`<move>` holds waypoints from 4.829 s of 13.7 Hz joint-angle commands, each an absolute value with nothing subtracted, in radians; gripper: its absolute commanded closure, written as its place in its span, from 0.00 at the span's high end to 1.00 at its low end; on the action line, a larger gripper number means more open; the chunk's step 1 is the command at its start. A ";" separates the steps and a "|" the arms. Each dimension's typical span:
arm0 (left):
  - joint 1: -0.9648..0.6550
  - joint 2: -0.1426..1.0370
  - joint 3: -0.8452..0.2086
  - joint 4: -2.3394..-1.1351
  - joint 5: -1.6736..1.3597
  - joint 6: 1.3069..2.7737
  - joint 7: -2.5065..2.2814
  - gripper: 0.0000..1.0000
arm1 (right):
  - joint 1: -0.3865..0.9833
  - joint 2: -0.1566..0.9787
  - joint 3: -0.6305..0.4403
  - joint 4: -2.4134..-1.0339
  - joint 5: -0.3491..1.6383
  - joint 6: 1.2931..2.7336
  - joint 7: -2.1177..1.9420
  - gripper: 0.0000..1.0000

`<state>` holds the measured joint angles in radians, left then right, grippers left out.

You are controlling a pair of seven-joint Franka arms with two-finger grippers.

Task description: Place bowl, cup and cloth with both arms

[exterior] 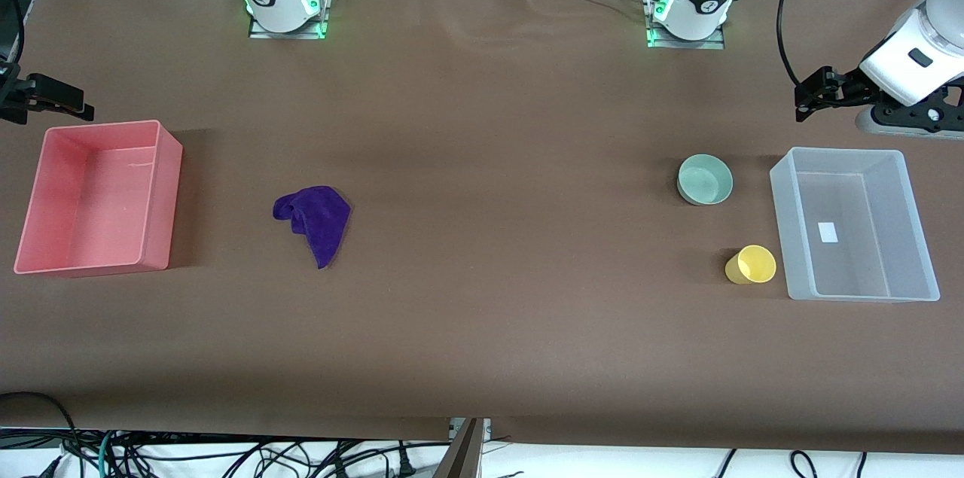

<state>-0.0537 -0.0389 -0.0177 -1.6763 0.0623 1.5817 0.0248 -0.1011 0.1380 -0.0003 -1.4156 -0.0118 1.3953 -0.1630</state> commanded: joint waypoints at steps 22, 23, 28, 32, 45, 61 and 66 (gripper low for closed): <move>-0.037 0.012 -0.012 -1.608 0.044 1.486 0.035 1.00 | -0.100 0.144 0.002 -1.408 -0.006 1.439 -0.169 1.00; -0.035 0.012 -0.012 -1.609 0.044 1.486 0.035 1.00 | -0.098 0.146 0.002 -1.414 -0.006 1.443 -0.169 1.00; -0.012 0.029 -0.012 -1.632 0.043 1.493 0.040 1.00 | -0.077 0.178 0.002 -1.434 -0.020 1.468 -0.167 1.00; 0.027 0.087 -0.012 -1.736 0.041 1.674 0.135 1.00 | -0.068 0.215 0.002 -1.492 -0.090 1.587 -0.166 1.00; 0.078 0.200 -0.035 -2.408 0.041 2.576 0.440 1.00 | 0.020 0.422 0.189 -1.880 -0.028 2.331 0.230 1.00; 0.083 0.195 -0.037 -2.306 0.041 2.446 0.439 0.00 | 0.048 0.440 0.189 -2.014 -0.034 2.476 0.132 0.00; 0.173 0.210 -0.029 -1.933 0.051 1.962 0.582 0.00 | 0.031 0.327 0.134 -1.771 -0.025 2.035 0.010 0.00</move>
<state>0.1076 0.1691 -0.0281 -2.0581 0.0622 2.0605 0.4706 0.0429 0.3876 0.1689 -1.8559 -0.0350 2.2011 0.0961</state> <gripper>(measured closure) 0.965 0.956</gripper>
